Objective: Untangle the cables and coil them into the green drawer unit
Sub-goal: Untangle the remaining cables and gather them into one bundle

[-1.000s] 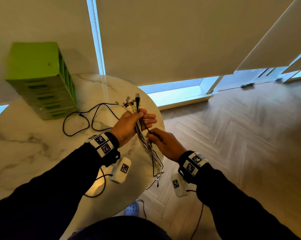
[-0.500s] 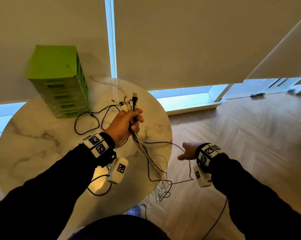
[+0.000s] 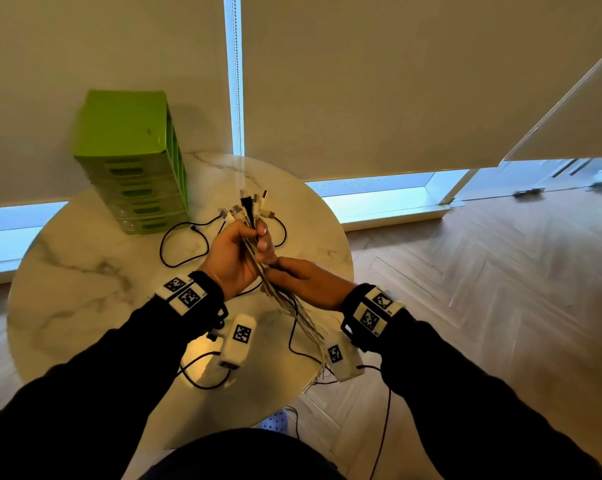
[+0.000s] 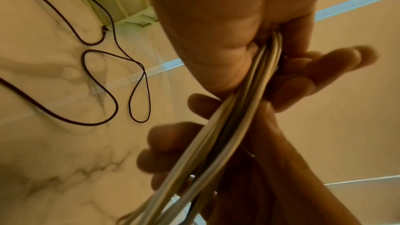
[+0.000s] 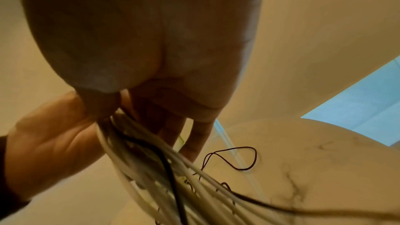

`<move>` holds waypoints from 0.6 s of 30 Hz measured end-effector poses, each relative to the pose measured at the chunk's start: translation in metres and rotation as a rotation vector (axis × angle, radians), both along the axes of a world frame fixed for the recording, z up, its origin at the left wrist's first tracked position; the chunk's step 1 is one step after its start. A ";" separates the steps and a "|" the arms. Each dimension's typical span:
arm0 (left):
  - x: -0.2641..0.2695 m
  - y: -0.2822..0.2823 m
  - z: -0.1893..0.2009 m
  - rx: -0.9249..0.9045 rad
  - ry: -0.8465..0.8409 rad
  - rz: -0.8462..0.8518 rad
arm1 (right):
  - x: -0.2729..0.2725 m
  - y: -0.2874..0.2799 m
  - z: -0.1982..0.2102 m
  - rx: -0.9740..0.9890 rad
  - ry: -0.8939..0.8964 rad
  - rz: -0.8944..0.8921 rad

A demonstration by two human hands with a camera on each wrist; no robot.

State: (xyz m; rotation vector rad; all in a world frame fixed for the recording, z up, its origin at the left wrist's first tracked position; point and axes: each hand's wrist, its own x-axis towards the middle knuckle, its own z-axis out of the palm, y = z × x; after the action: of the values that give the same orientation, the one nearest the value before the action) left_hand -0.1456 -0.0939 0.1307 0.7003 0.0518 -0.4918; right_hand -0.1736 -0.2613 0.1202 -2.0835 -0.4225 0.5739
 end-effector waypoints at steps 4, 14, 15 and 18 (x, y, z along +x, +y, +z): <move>0.003 0.006 -0.009 -0.023 -0.009 0.050 | -0.004 0.005 -0.005 -0.132 -0.184 -0.001; 0.012 0.007 -0.015 -0.090 0.068 0.098 | -0.010 0.010 -0.005 -0.016 -0.140 -0.101; 0.011 0.008 -0.015 -0.063 0.029 0.057 | -0.010 0.012 -0.005 -0.033 -0.066 -0.080; 0.010 0.010 -0.007 0.178 -0.185 -0.128 | -0.004 0.018 -0.012 -0.096 0.115 -0.041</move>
State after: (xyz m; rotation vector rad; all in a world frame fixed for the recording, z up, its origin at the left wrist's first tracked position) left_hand -0.1359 -0.0839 0.1236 0.9255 -0.1245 -0.5470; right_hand -0.1777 -0.2434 0.1077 -2.1331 -0.2904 0.6977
